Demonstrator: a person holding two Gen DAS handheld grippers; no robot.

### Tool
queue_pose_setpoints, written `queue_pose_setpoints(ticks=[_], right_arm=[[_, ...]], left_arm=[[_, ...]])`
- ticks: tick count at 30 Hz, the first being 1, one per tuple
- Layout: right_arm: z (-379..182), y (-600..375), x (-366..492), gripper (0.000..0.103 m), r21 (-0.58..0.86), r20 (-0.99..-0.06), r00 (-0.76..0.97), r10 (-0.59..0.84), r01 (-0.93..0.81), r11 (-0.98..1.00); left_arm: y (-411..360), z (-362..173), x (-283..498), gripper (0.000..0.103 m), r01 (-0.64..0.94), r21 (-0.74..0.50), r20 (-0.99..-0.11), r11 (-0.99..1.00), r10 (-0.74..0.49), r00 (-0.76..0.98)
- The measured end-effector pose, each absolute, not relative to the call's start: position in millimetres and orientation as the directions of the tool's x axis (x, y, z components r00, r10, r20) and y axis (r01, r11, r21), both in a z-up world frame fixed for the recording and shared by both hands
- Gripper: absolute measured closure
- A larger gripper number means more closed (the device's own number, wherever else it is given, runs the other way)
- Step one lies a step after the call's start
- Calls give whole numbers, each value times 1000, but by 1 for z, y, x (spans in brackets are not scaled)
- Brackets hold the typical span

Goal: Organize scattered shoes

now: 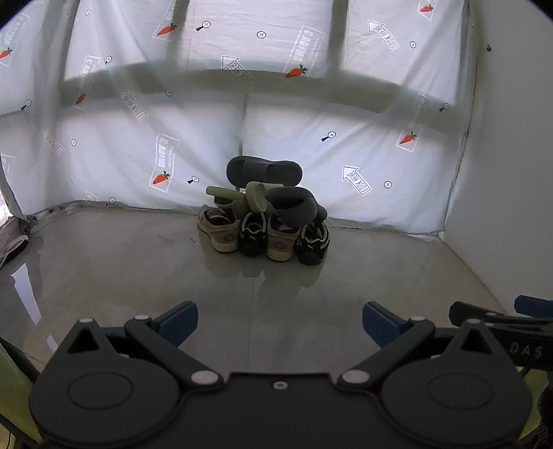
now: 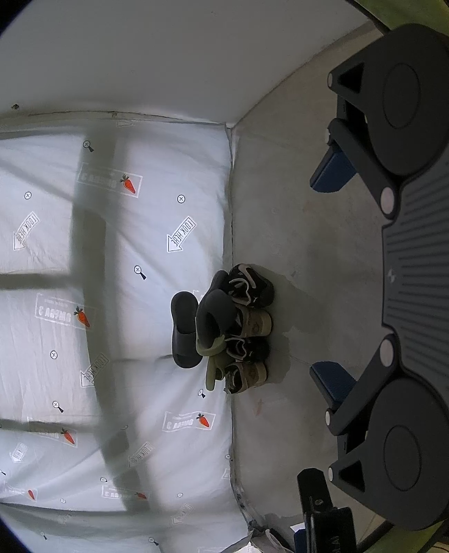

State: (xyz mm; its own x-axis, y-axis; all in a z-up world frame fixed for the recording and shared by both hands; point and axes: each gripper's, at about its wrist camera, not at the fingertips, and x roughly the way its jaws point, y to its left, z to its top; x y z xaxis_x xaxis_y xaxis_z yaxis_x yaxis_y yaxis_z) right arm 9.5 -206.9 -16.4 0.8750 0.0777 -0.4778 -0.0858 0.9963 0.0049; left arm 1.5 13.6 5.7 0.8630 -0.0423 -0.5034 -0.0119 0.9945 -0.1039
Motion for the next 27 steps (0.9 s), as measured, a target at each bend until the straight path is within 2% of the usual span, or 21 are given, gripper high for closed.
queue_pose_setpoints(ticks=[15,27], right_arm=[[-22,-209,11,0,1,-506,860,67,-77,997],[-33,-224,70,0,5,-517,852,85,-96,995]], left_arm=[[14,-11,6,1,-1,-111,-527,994,-58,848],[1,-31,52,1,-37,-111,-542,993,-29,840]])
